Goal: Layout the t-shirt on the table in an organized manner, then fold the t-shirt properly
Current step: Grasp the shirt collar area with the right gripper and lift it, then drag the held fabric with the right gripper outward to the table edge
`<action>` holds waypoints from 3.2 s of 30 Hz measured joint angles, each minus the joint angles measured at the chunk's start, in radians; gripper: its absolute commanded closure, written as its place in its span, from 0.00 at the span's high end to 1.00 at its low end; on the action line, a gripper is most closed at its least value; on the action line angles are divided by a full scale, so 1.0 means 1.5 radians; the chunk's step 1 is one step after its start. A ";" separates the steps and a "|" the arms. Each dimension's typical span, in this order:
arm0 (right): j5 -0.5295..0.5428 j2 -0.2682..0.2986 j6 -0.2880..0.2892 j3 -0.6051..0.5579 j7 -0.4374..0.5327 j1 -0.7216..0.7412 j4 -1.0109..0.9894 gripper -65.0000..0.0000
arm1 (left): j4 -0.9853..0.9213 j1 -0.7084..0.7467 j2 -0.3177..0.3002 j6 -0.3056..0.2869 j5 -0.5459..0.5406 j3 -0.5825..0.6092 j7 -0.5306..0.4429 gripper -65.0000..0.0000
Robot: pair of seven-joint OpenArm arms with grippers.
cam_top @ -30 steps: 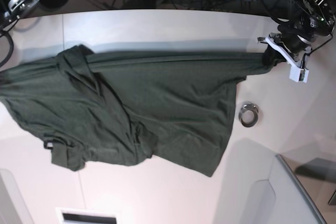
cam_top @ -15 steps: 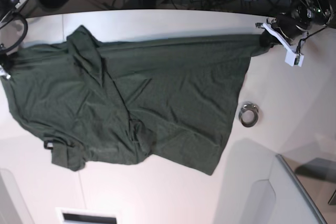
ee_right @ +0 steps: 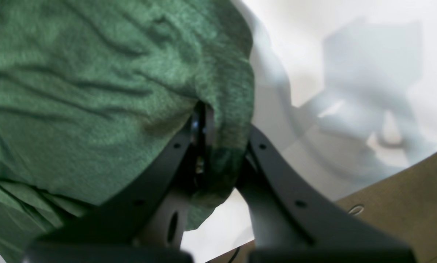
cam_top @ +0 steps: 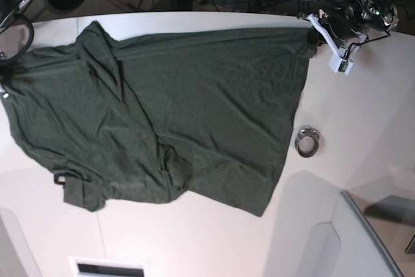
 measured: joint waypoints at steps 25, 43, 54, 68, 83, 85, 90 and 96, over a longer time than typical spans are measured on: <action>-0.003 -0.056 -0.068 -0.028 0.039 -0.049 0.219 0.63 | 0.089 0.002 0.009 0.000 0.174 -0.001 0.001 0.44; -0.011 -0.038 0.083 -0.541 -0.073 -0.044 0.324 0.62 | 0.178 0.003 0.010 0.000 0.166 -0.083 0.002 0.44; -0.070 -0.095 0.083 -0.538 -0.068 -0.189 0.395 0.64 | 0.173 -0.008 0.031 -0.005 0.176 -0.086 0.002 0.44; -0.075 -0.103 0.083 -0.538 -0.045 -0.194 0.337 0.55 | 0.173 -0.009 0.022 -0.005 0.174 -0.088 0.001 0.44; -0.074 -0.104 0.082 -0.532 -0.140 -0.185 0.451 0.01 | 0.173 -0.007 0.023 -0.005 0.174 -0.088 0.001 0.44; -0.074 -0.104 0.083 -0.532 -0.167 -0.171 0.490 0.01 | 0.173 -0.007 0.024 -0.005 0.174 -0.088 0.001 0.44; -0.075 -0.102 0.083 -0.532 -0.193 -0.100 0.483 0.01 | 0.173 -0.008 0.026 -0.005 0.173 -0.087 0.001 0.43; -0.076 -0.083 0.042 -0.533 -0.185 0.013 0.387 0.01 | 0.173 -0.008 0.024 -0.005 0.174 -0.087 0.001 0.43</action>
